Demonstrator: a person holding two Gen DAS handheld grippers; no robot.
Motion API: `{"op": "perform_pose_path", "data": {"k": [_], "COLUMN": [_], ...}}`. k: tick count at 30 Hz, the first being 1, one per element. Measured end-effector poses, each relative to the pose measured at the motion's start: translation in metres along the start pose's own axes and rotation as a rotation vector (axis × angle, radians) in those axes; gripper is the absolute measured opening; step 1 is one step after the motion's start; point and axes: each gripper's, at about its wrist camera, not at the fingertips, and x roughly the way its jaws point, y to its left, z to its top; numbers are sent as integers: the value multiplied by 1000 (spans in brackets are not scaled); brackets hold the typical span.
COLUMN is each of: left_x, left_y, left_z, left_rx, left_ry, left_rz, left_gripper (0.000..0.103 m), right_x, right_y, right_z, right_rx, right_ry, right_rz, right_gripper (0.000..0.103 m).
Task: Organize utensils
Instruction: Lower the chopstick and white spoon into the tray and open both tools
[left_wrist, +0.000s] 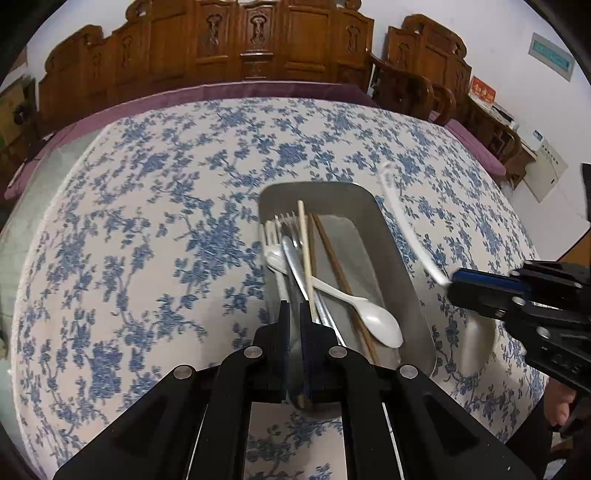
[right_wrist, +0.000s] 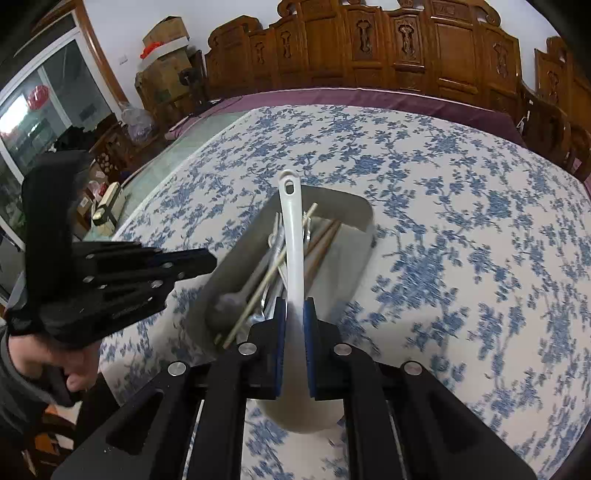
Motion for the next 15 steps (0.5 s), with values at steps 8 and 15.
{"op": "perform_pose_path", "data": {"k": [8, 15], "left_x": [-17, -24], "left_y": [18, 30], "left_z": [-1, -2], "left_rx": [-11, -33], "left_ry": [-34, -53], "left_rz": [8, 11], "left_gripper": [5, 10], "right_x": [22, 42], "right_y": [10, 13], "right_z": [17, 23], "right_rx": [56, 72], "right_ry": [-1, 14], "right_rz": [23, -9], "right_gripper": [11, 11]}}
